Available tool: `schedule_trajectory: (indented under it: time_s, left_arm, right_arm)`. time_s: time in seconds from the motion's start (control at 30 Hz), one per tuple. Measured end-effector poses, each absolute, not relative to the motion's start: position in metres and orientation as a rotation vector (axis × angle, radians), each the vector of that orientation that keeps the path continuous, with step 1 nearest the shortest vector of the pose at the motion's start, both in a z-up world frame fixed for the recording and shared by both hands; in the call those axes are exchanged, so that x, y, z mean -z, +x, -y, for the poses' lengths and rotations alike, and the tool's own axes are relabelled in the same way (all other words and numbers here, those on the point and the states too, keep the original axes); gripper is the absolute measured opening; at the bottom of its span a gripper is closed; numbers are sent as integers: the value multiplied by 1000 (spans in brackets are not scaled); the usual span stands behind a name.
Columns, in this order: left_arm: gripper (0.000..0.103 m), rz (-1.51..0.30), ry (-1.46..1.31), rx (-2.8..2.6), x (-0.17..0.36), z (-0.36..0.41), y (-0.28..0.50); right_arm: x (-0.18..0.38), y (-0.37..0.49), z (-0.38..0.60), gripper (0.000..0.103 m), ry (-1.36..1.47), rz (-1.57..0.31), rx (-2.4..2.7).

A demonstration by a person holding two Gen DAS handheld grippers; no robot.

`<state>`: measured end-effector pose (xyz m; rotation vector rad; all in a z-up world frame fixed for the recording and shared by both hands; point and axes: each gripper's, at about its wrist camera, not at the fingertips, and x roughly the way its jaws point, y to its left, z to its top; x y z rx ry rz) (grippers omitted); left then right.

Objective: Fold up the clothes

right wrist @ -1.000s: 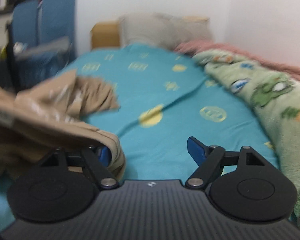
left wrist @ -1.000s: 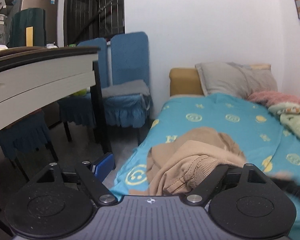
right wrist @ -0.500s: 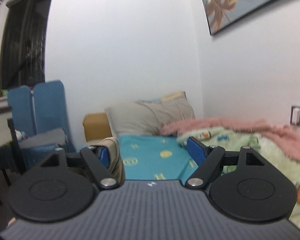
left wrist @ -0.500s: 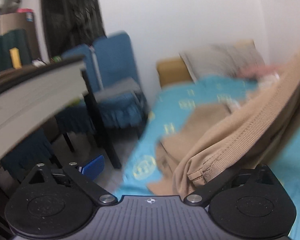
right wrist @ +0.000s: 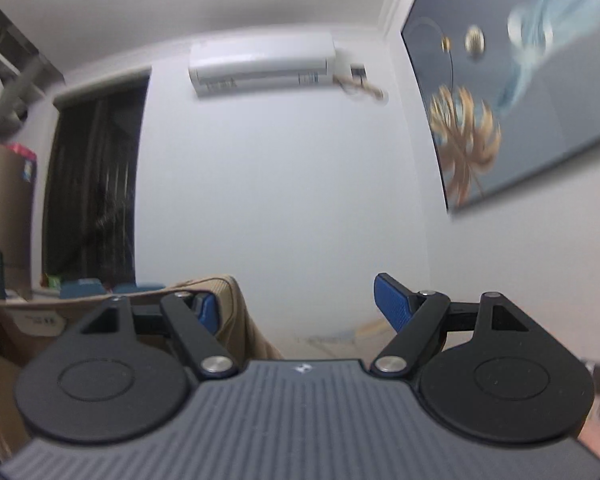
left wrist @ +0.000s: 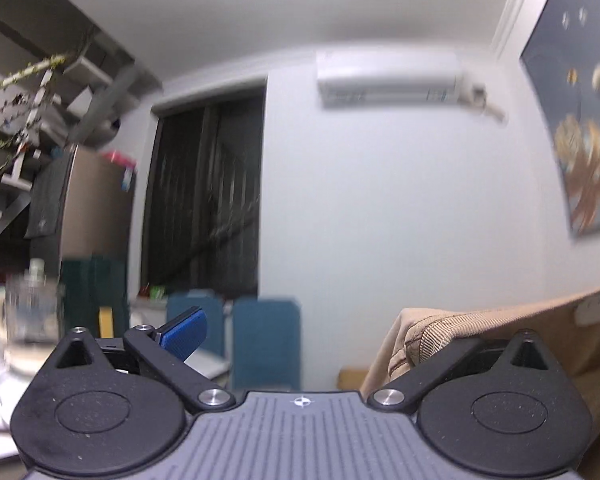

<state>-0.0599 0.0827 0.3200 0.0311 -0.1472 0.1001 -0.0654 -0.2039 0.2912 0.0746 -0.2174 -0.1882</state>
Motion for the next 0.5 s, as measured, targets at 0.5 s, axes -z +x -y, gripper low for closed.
schedule_trajectory:
  time_s: [0.5]
  left_arm:
    - [103, 44, 54, 59, -378, -50, -96]
  right_arm:
    - [-356, -144, 238, 80, 40, 150, 216]
